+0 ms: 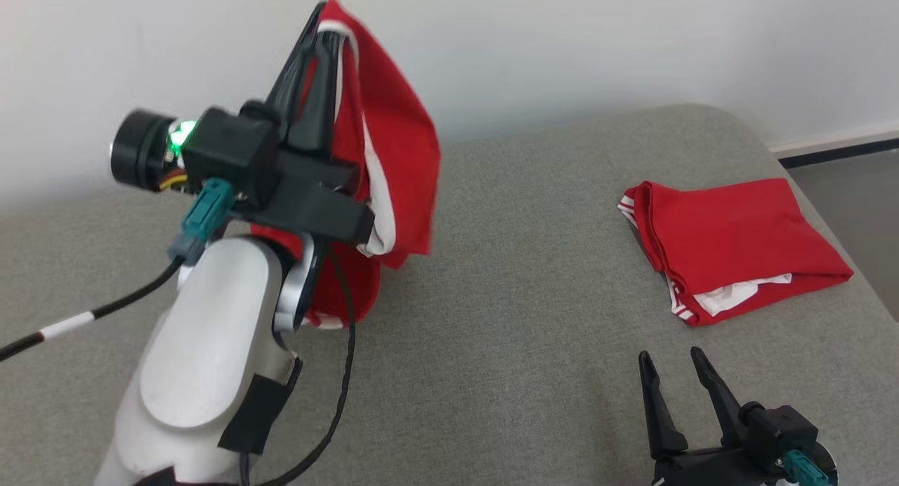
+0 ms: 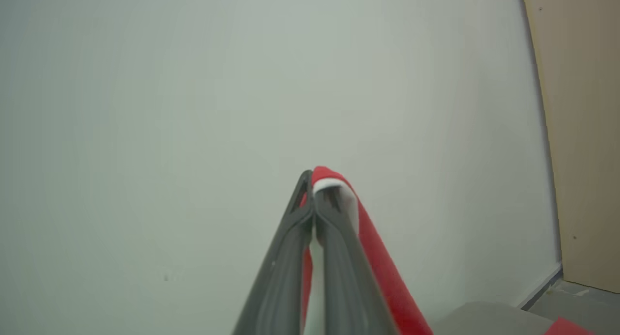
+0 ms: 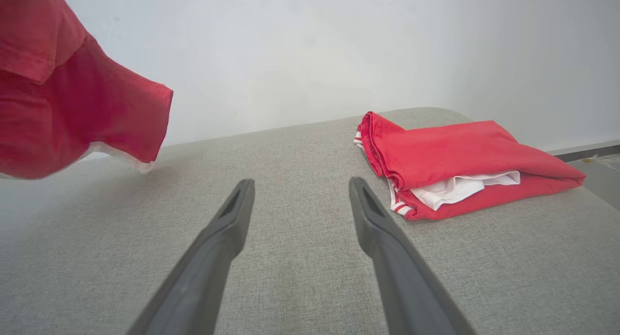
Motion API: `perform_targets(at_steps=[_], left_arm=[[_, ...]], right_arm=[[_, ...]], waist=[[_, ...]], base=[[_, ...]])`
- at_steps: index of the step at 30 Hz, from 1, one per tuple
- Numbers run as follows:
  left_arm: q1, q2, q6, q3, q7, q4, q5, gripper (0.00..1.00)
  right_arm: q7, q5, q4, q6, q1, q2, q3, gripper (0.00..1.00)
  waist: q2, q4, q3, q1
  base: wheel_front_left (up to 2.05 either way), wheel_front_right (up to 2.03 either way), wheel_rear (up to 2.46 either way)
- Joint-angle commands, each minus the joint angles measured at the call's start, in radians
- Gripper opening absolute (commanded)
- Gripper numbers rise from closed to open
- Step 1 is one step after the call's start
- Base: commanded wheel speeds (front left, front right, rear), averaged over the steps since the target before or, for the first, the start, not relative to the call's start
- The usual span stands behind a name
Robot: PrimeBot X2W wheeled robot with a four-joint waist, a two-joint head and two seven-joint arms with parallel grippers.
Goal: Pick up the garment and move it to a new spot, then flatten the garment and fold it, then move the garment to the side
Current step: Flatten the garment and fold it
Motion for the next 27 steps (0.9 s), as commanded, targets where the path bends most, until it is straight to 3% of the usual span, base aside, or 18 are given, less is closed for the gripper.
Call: perform_targets(at_steps=[1,8,15,16,17,21,27], left_arm=[[-0.022,0.010,0.007,-0.009,0.024,-0.024,0.016,0.00],[-0.017,-0.009,0.014,-0.054,0.168,-0.029,0.007,0.00],[0.042,-0.039,-0.004,-0.127,0.247,0.233,-0.032,0.00],[0.050,-0.044,-0.005,-0.134,0.246,0.284,-0.040,0.56],[0.056,-0.048,-0.009,-0.145,0.241,0.325,-0.047,1.00],[0.069,-0.057,-0.031,-0.173,0.210,0.448,-0.104,1.00],[0.077,-0.059,-0.040,-0.190,0.174,0.494,-0.213,1.00]], right_arm=[[0.000,0.005,-0.001,-0.003,0.013,-0.001,0.004,1.00],[-0.013,0.017,0.007,-0.003,0.016,-0.001,0.007,1.00],[-0.026,0.033,0.014,-0.003,-0.020,-0.001,0.020,1.00],[-0.028,0.036,0.016,-0.003,-0.026,-0.001,0.025,1.00],[-0.030,0.036,0.019,-0.003,-0.028,-0.001,0.027,1.00],[-0.038,0.041,0.027,-0.003,-0.038,-0.001,0.022,1.00],[-0.043,0.026,0.033,-0.003,-0.041,0.000,0.004,1.00]], waist=[[-0.0001,0.000,-0.014,0.0000],[-0.0001,-0.015,-0.012,0.0000],[-0.0001,-0.031,0.030,0.0000],[-0.0001,-0.035,0.036,0.0000],[-0.0001,-0.038,0.043,0.0000],[-0.0001,-0.036,0.064,0.0000],[-0.0001,-0.005,0.072,0.0000]], base=[[0.00,0.00,0.00],[0.00,0.00,0.00],[0.00,0.00,0.00],[0.00,0.00,0.00],[0.00,0.00,0.00],[0.00,0.00,0.00],[0.00,0.00,0.00]])
